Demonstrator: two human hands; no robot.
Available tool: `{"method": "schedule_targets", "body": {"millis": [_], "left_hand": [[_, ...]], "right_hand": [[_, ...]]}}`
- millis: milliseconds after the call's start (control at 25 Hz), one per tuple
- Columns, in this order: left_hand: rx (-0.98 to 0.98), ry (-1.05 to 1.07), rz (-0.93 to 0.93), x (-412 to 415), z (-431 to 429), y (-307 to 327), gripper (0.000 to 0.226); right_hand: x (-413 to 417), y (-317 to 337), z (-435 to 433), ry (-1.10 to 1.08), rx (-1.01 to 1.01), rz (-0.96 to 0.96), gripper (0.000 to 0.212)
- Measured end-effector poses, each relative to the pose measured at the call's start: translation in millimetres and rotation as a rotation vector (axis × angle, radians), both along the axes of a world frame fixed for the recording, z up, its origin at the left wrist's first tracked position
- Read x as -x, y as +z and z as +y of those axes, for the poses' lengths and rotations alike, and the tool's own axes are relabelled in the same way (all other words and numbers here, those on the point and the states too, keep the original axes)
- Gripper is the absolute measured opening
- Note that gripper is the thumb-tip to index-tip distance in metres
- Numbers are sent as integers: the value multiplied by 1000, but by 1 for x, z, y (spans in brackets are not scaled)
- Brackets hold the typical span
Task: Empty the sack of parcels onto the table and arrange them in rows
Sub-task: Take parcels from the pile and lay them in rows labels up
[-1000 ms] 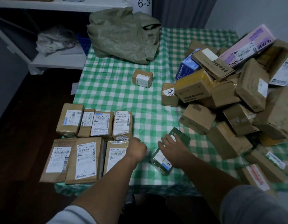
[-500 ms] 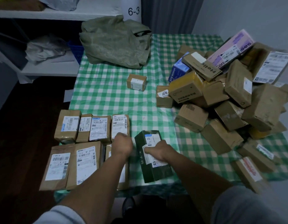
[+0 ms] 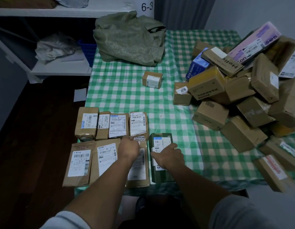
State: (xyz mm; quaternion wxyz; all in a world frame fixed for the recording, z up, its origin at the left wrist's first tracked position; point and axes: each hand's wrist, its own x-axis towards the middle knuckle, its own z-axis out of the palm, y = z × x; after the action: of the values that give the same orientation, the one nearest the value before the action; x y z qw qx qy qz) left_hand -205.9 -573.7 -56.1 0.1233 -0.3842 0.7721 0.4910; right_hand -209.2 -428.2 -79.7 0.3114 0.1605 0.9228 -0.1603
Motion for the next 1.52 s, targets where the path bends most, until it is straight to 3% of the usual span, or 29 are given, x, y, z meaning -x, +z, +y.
{"method": "schedule_targets", "body": {"millis": [280, 600, 720, 880, 1120, 1360, 1520], "left_hand": [[-40, -78, -35, -7, -18, -3, 21], [-149, -240, -121, -12, 7, -14, 31], [-204, -325, -167, -18, 18, -14, 17], [-272, -311, -219, -18, 27, -18, 24], [-288, -329, -288, -15, 25, -8, 26], [-116, -327, -186, -1, 34, 2, 38], [-80, -331, -20, 28, 57, 26, 30]], "right_hand": [[-12, -7, -9, 3, 19, -66, 112], [-13, -9, -7, 14, -35, -85, 97], [-14, -12, -4, -17, -11, -79, 84], [-15, -10, 4, -17, 5, -74, 61], [-12, -9, 5, 13, 12, -73, 53], [-8, 4, 21, 48, 25, -40, 43], [11, 29, 50, 3, 17, 21, 40]]}}
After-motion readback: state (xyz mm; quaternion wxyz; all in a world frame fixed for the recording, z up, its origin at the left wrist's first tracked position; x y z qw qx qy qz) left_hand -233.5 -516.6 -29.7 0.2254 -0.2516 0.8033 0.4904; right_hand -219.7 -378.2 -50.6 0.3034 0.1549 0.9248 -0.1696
